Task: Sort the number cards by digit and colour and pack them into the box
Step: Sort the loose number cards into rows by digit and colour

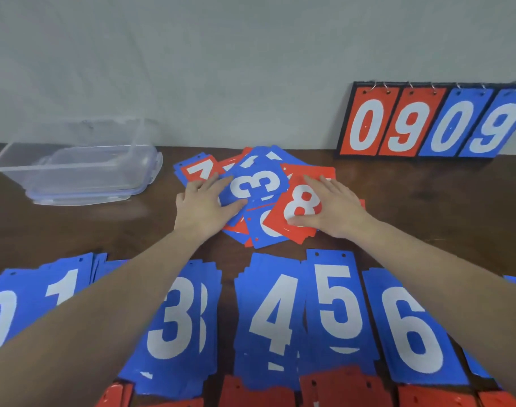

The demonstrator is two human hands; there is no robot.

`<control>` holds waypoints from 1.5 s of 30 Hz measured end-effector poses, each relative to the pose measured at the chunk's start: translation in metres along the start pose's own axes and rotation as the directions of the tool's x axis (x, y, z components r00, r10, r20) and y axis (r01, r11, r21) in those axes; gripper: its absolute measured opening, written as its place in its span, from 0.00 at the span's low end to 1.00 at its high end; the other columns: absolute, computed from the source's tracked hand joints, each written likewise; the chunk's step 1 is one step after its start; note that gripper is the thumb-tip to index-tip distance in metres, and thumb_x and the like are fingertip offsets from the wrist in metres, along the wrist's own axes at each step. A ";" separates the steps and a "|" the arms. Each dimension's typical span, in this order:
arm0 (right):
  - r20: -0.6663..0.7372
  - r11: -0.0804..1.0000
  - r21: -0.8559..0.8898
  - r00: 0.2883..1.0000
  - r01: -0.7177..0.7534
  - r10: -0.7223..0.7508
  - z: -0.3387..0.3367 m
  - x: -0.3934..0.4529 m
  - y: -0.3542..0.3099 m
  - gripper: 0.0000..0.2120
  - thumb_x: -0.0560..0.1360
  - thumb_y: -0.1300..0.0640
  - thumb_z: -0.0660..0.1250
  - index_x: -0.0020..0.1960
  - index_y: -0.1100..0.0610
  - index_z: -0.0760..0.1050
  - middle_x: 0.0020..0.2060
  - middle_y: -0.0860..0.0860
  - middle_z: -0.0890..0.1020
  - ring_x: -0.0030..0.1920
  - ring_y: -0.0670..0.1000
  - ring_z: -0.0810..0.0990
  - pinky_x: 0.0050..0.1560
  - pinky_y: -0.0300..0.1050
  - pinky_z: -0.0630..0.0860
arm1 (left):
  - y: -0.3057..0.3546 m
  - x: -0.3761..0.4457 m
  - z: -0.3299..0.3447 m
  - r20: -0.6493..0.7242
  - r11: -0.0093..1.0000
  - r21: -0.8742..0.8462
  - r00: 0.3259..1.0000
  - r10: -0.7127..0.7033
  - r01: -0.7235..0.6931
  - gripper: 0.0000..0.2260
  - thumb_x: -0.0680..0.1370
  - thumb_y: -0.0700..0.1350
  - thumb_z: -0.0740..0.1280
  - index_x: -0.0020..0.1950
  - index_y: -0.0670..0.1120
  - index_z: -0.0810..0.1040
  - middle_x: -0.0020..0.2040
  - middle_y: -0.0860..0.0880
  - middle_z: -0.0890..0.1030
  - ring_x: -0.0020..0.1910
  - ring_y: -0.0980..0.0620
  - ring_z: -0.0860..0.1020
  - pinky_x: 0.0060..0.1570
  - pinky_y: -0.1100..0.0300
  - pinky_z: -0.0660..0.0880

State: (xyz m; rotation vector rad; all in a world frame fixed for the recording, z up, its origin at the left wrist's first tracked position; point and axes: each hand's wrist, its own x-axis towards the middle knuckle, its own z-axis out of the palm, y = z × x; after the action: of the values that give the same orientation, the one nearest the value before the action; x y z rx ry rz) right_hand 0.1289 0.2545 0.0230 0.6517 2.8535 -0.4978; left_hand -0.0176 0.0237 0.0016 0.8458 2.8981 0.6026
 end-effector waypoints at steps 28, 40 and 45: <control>-0.019 0.607 0.789 0.984 -0.093 0.175 -0.026 -0.060 -0.007 0.48 0.63 0.42 0.82 0.75 0.42 0.60 0.66 0.46 0.75 0.61 0.51 0.79 0.58 0.51 0.81 | 0.023 -0.039 -0.034 -0.069 0.530 -0.848 0.988 -0.140 0.016 0.27 0.77 0.34 0.71 0.70 0.58 0.71 0.61 0.53 0.81 0.58 0.54 0.82 0.57 0.48 0.81; 0.133 0.348 0.919 0.977 -0.184 0.163 -0.028 -0.115 0.004 0.16 0.78 0.49 0.71 0.64 0.46 0.71 0.55 0.51 0.84 0.55 0.51 0.85 0.58 0.51 0.81 | 0.064 -0.097 -0.049 0.176 0.176 -0.965 0.977 -0.117 0.195 0.07 0.80 0.37 0.68 0.54 0.47 0.76 0.54 0.44 0.86 0.55 0.40 0.84 0.60 0.40 0.76; 0.223 0.125 0.968 0.974 -0.217 -0.030 -0.029 -0.134 0.016 0.19 0.77 0.58 0.71 0.67 0.54 0.75 0.58 0.54 0.85 0.57 0.56 0.85 0.53 0.50 0.84 | 0.065 -0.115 -0.055 0.244 0.153 -0.953 0.962 -0.123 0.261 0.10 0.81 0.41 0.69 0.61 0.44 0.76 0.55 0.44 0.85 0.55 0.41 0.84 0.58 0.42 0.79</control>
State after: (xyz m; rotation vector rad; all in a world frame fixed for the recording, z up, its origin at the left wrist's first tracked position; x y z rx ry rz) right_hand 0.2527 0.2259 0.0780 0.8185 1.8007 -2.3870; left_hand 0.1030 -0.0065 0.0720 0.2133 1.6688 1.9624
